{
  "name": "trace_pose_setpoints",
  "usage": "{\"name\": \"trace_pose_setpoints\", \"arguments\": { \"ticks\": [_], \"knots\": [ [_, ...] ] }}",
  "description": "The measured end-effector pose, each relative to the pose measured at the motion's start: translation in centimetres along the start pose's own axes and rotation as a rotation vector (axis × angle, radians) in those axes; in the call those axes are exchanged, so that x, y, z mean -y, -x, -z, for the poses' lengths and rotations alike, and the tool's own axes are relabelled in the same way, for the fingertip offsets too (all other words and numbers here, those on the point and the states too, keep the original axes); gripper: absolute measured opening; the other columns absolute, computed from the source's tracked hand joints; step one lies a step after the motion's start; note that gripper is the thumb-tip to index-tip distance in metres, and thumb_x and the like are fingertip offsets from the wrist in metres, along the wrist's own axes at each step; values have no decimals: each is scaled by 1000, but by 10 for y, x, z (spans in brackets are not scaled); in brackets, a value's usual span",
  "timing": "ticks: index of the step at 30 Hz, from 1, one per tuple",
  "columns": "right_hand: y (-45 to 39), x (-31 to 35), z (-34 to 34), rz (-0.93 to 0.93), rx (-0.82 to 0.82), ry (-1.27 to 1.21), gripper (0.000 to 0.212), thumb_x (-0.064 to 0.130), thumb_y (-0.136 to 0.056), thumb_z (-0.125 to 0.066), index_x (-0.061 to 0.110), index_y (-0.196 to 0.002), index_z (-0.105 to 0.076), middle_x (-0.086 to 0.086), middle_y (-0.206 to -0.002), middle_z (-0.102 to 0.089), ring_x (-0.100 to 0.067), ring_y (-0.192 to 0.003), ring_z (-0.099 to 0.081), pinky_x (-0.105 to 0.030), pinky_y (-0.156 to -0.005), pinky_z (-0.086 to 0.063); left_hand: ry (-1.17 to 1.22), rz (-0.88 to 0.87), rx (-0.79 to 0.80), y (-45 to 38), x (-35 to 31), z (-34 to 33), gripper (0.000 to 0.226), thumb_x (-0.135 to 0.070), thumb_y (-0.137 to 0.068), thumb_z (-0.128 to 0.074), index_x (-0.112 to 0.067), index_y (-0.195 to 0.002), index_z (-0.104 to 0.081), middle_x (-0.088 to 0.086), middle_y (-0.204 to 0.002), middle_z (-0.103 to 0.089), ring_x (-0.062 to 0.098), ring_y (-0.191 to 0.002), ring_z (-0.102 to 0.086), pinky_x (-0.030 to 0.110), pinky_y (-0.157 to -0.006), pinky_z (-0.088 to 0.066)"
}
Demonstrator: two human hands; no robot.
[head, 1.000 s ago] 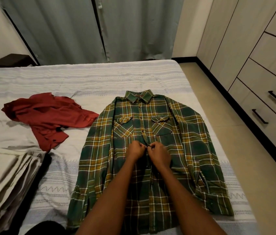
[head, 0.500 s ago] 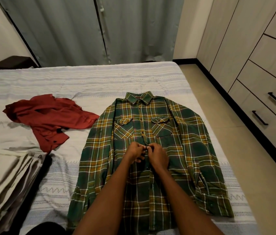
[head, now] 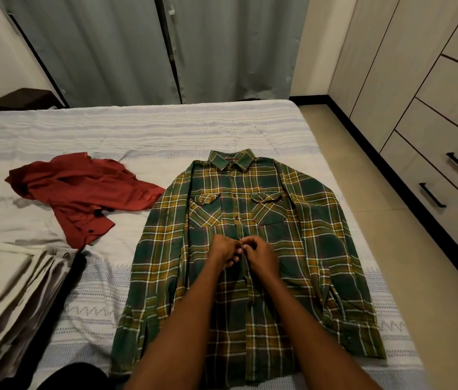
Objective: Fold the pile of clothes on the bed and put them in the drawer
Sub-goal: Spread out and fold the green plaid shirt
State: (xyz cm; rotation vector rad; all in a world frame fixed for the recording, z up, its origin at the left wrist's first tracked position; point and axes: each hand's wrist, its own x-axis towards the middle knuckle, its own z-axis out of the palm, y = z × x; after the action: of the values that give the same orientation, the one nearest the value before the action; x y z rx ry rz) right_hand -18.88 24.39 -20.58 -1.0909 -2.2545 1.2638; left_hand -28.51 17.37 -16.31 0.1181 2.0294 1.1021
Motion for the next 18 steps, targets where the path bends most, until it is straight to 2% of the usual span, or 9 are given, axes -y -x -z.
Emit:
{"name": "trace_pose_setpoints", "arguments": {
  "ticks": [5, 8, 12, 15, 18],
  "knots": [
    [1, -1, -8, 0, -49, 59, 13, 26, -93, -61, 32, -100, -70, 8, -104, -71, -14, -96, -64, -36, -82, -52, 202, 36, -8, 6, 7, -5, 31, -21, -98, -58, -11, -68, -59, 2, -56, -54, 12, -39, -45, 16, -40, -32],
    [1, -5, -10, 6, -45, 63, 15, 25, -93, -61, 33, -102, -70, 7, -106, -71, -14, -98, -63, -37, -85, -53, 155, 0, -54, 4, 11, -8, 30, -19, -94, -63, -10, -66, -60, 3, -54, -56, 13, -38, -47, 18, -38, -32],
    [1, -6, -3, 24, -33, 10, 16, 23, -94, -61, 31, -100, -74, 8, -104, -73, -12, -95, -65, -34, -81, -54, 3, -18, -81, 2, 9, -7, 36, -23, -96, -61, -12, -62, -58, 0, -45, -50, 11, -33, -41, 17, -36, -28],
    [1, -5, -3, -12, -44, -70, 18, 19, -95, -61, 30, -98, -75, 7, -100, -74, -11, -91, -65, -32, -81, -53, -87, -93, -57, 3, 11, -3, 27, -21, -99, -57, -11, -75, -65, 1, -52, -52, 9, -31, -38, 15, -33, -27],
    [-4, 1, -2, -99, 11, -169, 17, 16, -96, -60, 25, -97, -74, 4, -99, -75, -15, -94, -68, -36, -85, -55, -119, -128, 17, 3, 13, 2, 16, -22, -101, -56, -16, -91, -66, 1, -59, -52, 9, -36, -36, 15, -33, -26]
  ]
}}
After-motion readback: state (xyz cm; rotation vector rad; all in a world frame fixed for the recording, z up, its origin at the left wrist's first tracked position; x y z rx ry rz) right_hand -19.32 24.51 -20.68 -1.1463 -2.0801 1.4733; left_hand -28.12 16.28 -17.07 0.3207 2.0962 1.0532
